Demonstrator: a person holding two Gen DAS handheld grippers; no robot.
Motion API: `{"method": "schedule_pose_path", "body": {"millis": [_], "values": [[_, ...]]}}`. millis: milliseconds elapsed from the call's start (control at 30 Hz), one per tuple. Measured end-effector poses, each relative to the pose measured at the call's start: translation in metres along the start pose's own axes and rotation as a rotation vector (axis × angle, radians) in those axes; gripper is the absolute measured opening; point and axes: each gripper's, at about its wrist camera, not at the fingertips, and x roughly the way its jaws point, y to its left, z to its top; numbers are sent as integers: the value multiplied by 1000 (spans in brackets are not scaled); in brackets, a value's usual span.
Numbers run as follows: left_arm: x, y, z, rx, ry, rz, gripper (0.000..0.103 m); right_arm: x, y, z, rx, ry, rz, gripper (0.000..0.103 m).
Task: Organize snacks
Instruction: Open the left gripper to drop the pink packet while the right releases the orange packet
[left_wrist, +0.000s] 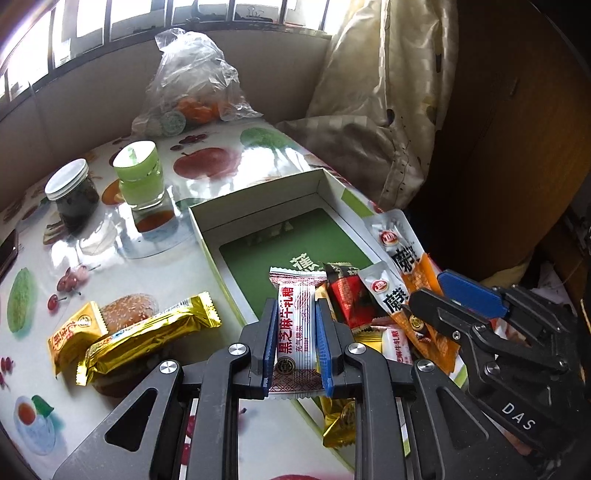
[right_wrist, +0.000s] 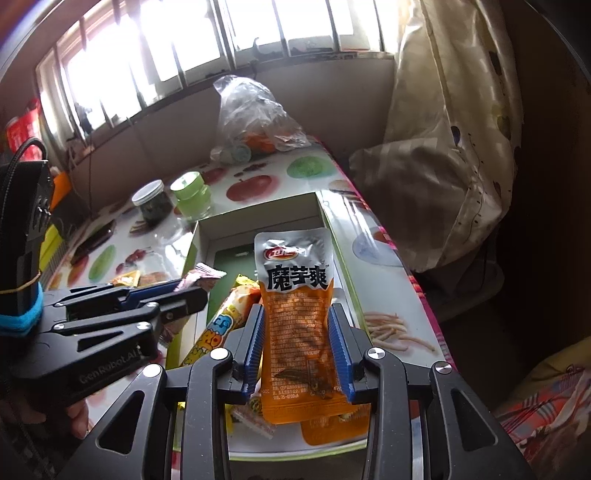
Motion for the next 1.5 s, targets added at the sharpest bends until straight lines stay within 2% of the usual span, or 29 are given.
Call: {"method": "schedule_pose_path", "body": {"millis": [667, 733, 800, 833, 1133, 1233, 1500], "values": [[18, 1, 1, -14, 35, -11, 22, 26, -1, 6, -8, 29, -15, 32], [18, 0, 1, -13, 36, -12, 25, 24, -1, 5, -2, 25, -13, 32], [18, 0, 1, -14, 35, -20, 37, 22, -1, 5, -3, 22, -19, 32], [18, 0, 1, -16, 32, -19, 38, 21, 0, 5, -5, 22, -28, 32], [7, 1, -1, -16, 15, -28, 41, 4, 1, 0, 20, -8, -39, 33], [-1, 0, -4, -12, 2, -37, 49, -1, 1, -3, 38, -15, -38, 34], [-20, -3, -8, 2, -28, -24, 49, -12, 6, -11, 55, -24, -40, 36]]}}
